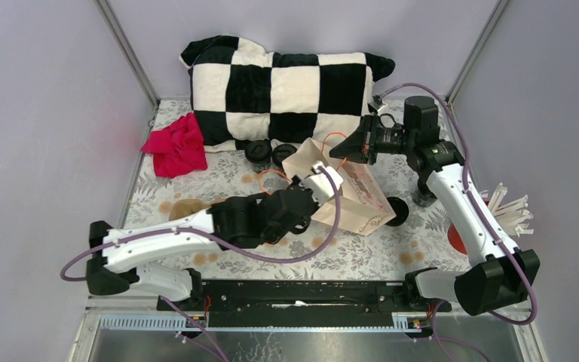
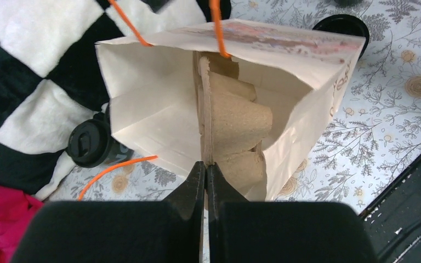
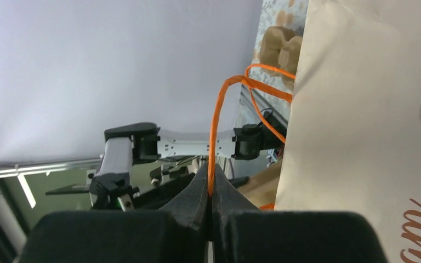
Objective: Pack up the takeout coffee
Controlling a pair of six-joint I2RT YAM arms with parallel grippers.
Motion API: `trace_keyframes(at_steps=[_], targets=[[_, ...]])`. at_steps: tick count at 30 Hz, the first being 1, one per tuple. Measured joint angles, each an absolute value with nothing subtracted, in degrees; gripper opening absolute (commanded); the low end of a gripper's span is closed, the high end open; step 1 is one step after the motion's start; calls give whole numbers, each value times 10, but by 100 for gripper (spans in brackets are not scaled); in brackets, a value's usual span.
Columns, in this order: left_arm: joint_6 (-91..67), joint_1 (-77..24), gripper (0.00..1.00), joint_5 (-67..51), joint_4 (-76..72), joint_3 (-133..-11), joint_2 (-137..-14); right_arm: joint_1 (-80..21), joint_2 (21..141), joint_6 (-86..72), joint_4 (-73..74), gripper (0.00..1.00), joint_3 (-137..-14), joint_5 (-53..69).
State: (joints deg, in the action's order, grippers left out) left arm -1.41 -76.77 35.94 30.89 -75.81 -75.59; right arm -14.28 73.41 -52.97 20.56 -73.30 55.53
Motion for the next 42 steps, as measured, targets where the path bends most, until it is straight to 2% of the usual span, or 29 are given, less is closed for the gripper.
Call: trace_keyframes(at_steps=[5,9,14,17,22,29,42], targets=[[-25,-768,0,361,375,-795,-708,-177,744,-596,121,0,-704,592],[-33,-768,0,357,419,-835,-700,-221,744,-676,-6,0,-666,611],[-41,-768,0,348,463,-839,-698,-219,736,-782,-143,0,-574,612],[-41,-768,0,334,481,-839,-699,-205,734,-808,-163,0,-554,620],[-29,-768,0,306,481,-842,-714,-144,721,-781,-119,0,-558,637],[10,-724,0,229,429,-835,-752,-113,722,-712,-31,0,-580,669],[29,-700,0,260,321,-790,-798,-67,735,-694,6,0,-590,683]])
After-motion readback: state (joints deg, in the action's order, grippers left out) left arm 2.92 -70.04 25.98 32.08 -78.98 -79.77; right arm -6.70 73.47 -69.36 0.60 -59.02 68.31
